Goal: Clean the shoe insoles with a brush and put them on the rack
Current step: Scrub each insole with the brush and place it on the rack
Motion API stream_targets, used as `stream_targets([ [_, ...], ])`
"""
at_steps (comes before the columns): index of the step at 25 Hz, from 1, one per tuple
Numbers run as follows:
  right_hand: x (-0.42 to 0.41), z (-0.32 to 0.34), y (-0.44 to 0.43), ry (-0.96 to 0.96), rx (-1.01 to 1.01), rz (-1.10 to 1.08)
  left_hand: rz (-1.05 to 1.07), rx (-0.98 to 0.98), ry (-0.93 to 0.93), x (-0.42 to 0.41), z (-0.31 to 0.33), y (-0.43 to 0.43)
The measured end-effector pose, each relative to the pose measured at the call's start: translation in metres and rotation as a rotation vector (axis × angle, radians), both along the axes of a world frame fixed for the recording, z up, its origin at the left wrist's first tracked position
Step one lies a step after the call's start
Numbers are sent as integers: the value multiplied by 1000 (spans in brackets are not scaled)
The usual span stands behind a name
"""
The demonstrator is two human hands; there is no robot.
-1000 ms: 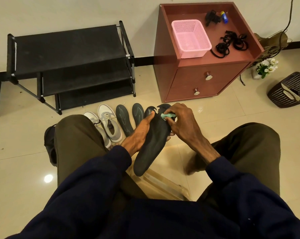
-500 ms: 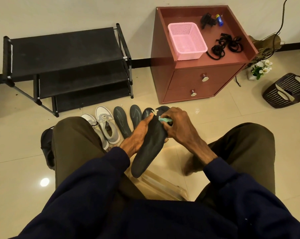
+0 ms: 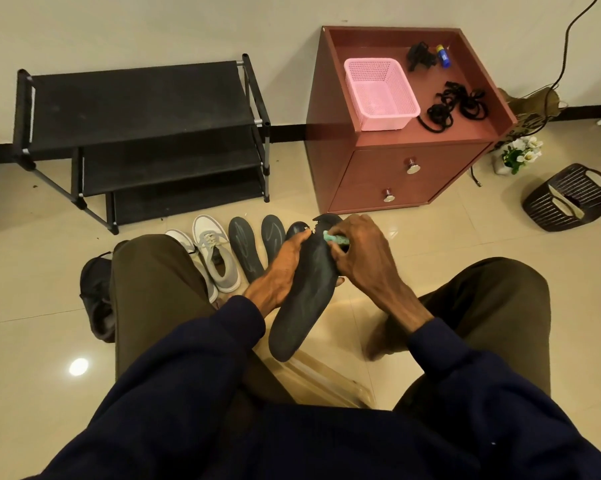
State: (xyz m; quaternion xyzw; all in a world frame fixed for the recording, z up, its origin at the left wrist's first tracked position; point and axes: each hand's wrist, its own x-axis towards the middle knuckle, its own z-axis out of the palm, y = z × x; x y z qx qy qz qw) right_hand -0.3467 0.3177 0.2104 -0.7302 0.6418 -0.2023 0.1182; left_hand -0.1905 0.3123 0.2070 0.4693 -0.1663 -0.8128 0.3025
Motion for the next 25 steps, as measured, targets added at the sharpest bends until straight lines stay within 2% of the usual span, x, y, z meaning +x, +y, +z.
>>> stream_targets([
  [3, 9, 3, 9, 56, 85, 190, 23, -77, -54, 3, -8, -2],
  [6, 1, 5, -9, 142, 15, 31, -7, -43, 26, 2, -1, 0],
  [8, -5, 4, -17, 89, -14, -87, -19, -28, 38, 1, 1, 1],
  [9, -4, 2, -16, 41, -3, -68, -9, -32, 24, 1, -1, 1],
  [11, 5, -2, -4, -31, 81, 106, 21, -91, -44, 3, -8, -1],
  [13, 8, -1, 7, -36, 151, 223, 24, -120, -88, 4, -12, -2],
  [16, -5, 0, -9, 45, 21, 63, 0, -36, -5, 2, -8, -2],
  [18, -11, 2, -20, 25, -43, -70, -34, 4, 75, 2, -5, -1],
  [23, 5, 3, -9, -47, 129, 203, 13, -45, 50, 3, -10, 0],
  [25, 0, 5, -18, -23, 57, 107, 14, -21, 83, 3, -9, -2],
])
